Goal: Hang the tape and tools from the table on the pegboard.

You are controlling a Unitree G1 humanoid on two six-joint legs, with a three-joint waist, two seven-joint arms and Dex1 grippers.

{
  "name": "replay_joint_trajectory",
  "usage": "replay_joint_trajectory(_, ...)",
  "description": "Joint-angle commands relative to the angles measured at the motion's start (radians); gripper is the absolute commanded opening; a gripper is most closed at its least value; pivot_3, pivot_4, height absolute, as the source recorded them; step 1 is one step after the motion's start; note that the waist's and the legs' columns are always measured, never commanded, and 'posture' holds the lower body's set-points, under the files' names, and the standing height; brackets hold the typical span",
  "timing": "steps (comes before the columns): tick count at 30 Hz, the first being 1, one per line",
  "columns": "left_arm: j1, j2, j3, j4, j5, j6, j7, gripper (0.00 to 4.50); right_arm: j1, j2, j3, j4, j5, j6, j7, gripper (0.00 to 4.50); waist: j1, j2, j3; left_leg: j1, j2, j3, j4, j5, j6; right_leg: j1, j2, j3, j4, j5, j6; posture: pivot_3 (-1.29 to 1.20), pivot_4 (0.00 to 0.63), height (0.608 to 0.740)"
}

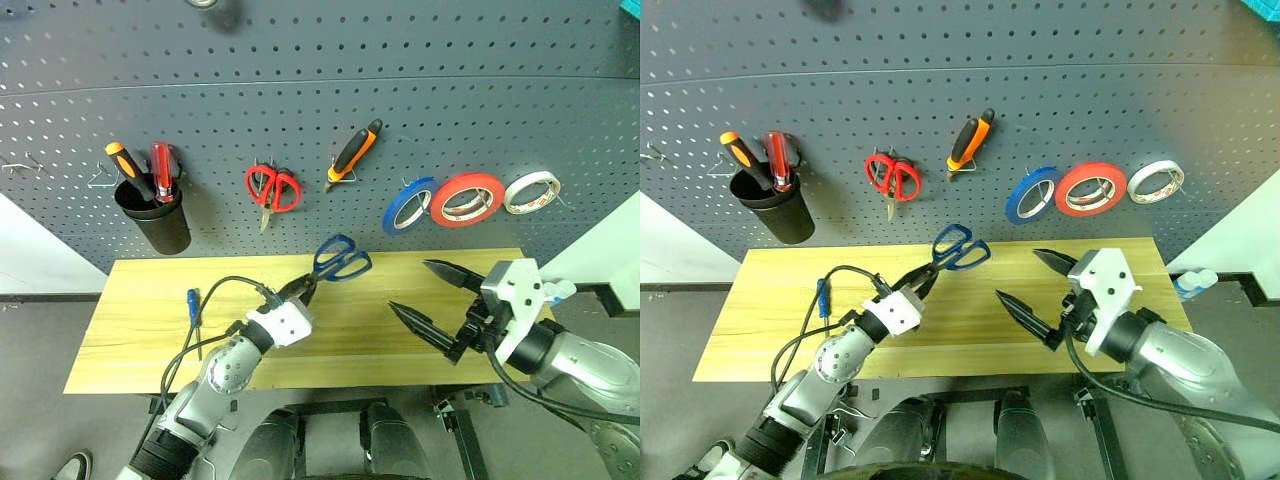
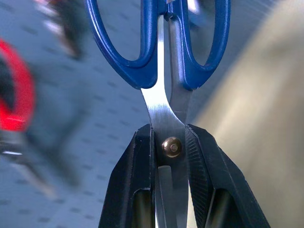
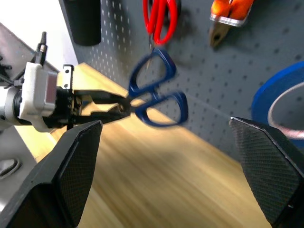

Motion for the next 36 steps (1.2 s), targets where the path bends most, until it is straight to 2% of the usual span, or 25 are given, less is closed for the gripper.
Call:
replay_joint_trajectory(1, 0.001, -0.005, 0.084, -0.029, 0.01, -0.092, 0.082, 0.58, 0.046, 0.004, -0.085, -0.018, 0.044, -0.054, 0.055, 4.5, 0.0, 0.001, -0.004, 0.0, 0.0, 0.0, 0.0, 0.0, 0.0, 0.0, 0.0, 0.0, 0.0, 0.0, 0.0, -0.02, 0.11, 0.72)
replay_joint_trajectory(10, -0.014, -0.028, 0.244, -0.063, 0.053, -0.202, 0.243, 0.57, 0.119, 0.014, -0.263, -0.028, 0.2, -0.137, 0.141, 4.5, 0.0, 0.001, -0.018, 0.003, 0.0, 0.0, 0.0, 0.0, 0.0, 0.003, 0.0, 0.0, 0.0, 0.0, 0.0, -0.01, 0.103, 0.72)
replay_joint_trajectory(15, -0.032, -0.041, 0.27, -0.048, 0.067, -0.211, 0.268, 0.57, 0.112, 0.005, -0.279, -0.026, 0.249, -0.151, 0.129, 4.5, 0.0, 0.001, -0.019, 0.009, 0.0, 0.0, 0.0, -0.001, 0.001, 0.01, 0.001, 0.0, -0.001, 0.0, 0.0, -0.01, 0.098, 0.72)
replay_joint_trajectory(36, -0.024, -0.123, 0.263, 0.016, -0.108, -0.083, 0.124, 0.57, 0.101, -0.013, -0.281, -0.024, 0.264, -0.16, 0.089, 4.5, 0.0, 0.001, -0.023, 0.011, 0.0, 0.0, 0.0, -0.001, 0.001, 0.012, 0.001, 0.0, -0.001, 0.0, 0.0, -0.02, 0.1, 0.72)
